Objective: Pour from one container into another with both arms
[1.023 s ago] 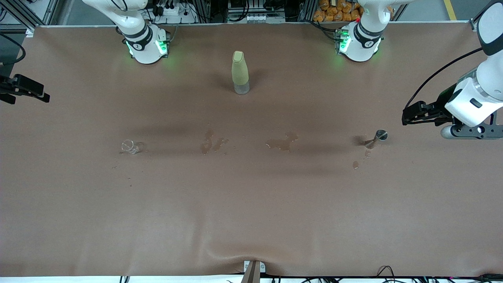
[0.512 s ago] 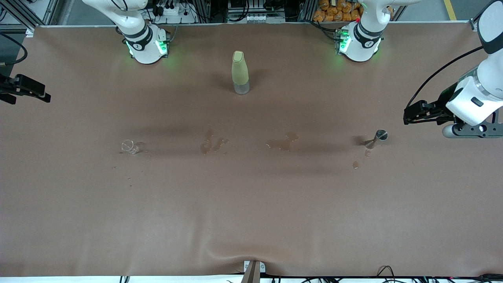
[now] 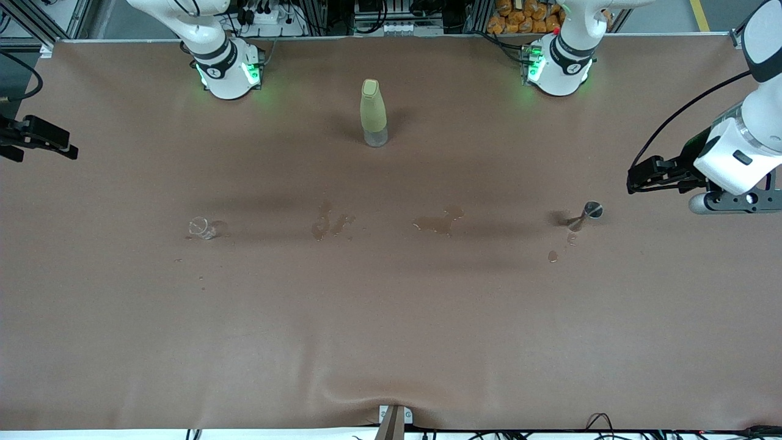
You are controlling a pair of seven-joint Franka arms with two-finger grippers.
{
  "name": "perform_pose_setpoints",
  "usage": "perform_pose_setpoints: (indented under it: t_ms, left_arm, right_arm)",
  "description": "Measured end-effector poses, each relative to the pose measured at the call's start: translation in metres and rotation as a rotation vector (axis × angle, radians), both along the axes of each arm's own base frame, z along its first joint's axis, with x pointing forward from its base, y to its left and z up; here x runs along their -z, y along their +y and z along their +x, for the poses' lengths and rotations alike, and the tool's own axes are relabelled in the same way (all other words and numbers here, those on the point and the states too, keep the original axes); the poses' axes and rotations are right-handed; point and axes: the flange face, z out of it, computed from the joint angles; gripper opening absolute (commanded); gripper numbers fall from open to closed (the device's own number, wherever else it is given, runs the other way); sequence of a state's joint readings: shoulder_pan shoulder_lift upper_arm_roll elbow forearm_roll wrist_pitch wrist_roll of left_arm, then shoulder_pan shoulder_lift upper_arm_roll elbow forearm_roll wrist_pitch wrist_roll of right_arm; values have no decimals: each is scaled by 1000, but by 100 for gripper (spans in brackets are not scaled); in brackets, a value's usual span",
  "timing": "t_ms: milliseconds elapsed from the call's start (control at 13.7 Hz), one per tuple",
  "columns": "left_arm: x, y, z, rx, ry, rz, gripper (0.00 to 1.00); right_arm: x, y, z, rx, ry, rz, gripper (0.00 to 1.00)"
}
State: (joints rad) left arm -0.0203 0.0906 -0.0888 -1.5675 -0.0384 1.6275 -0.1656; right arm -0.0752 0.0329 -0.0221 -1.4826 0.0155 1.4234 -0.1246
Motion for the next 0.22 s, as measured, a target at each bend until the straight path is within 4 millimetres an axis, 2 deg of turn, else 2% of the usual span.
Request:
perform_pose_setpoints:
  t_ms: [219]
  left_arm:
    - [0, -8, -1, -59, 3, 2, 100]
  right_arm:
    - [0, -1, 0, 1, 0, 0, 100]
